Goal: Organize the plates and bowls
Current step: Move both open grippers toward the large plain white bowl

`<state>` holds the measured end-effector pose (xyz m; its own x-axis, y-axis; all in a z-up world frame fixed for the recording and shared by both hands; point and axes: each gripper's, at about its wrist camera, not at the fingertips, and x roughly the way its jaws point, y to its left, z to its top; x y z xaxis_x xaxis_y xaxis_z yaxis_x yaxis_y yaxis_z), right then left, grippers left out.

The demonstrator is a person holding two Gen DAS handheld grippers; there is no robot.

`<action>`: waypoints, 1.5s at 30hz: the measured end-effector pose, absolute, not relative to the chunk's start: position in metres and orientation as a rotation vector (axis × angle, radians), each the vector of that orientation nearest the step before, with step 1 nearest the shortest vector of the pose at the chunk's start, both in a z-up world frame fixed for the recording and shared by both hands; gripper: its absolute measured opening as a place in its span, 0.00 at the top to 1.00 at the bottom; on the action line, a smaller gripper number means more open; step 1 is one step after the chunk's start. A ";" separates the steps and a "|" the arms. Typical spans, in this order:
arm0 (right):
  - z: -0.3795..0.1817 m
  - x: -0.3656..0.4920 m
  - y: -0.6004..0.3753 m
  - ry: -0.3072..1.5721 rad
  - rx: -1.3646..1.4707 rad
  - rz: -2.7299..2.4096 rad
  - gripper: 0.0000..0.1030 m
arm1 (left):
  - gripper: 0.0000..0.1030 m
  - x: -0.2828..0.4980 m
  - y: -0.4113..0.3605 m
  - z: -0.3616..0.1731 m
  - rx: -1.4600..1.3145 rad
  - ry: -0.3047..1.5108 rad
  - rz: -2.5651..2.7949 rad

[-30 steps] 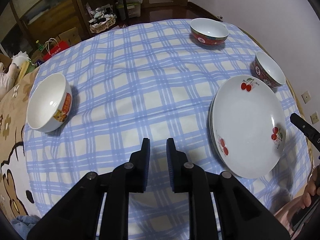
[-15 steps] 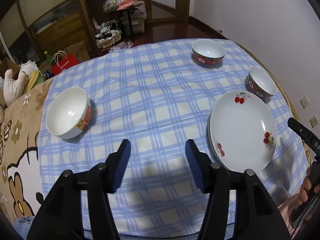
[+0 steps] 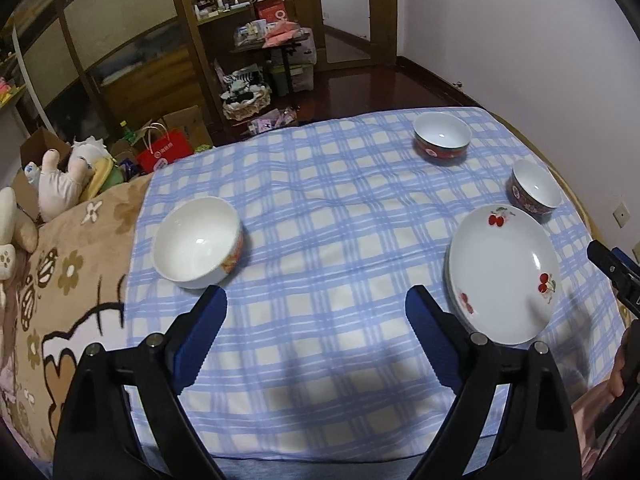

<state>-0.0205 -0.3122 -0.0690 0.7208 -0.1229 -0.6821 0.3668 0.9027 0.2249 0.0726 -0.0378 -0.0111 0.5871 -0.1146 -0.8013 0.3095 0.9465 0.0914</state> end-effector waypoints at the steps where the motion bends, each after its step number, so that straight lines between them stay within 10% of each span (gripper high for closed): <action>1: -0.067 -0.020 -0.309 0.715 0.352 -0.274 0.00 | 0.13 0.073 -0.034 -0.009 0.234 0.908 -0.243; 45: -0.021 0.131 -0.152 0.726 0.223 -0.017 0.00 | 0.13 0.168 0.125 0.021 0.091 0.973 -0.043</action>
<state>0.1307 -0.1523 -0.0212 0.7488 0.0620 -0.6598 0.0922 0.9762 0.1964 0.1676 0.1254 0.0209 0.5627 0.0046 -0.8267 0.0770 0.9954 0.0579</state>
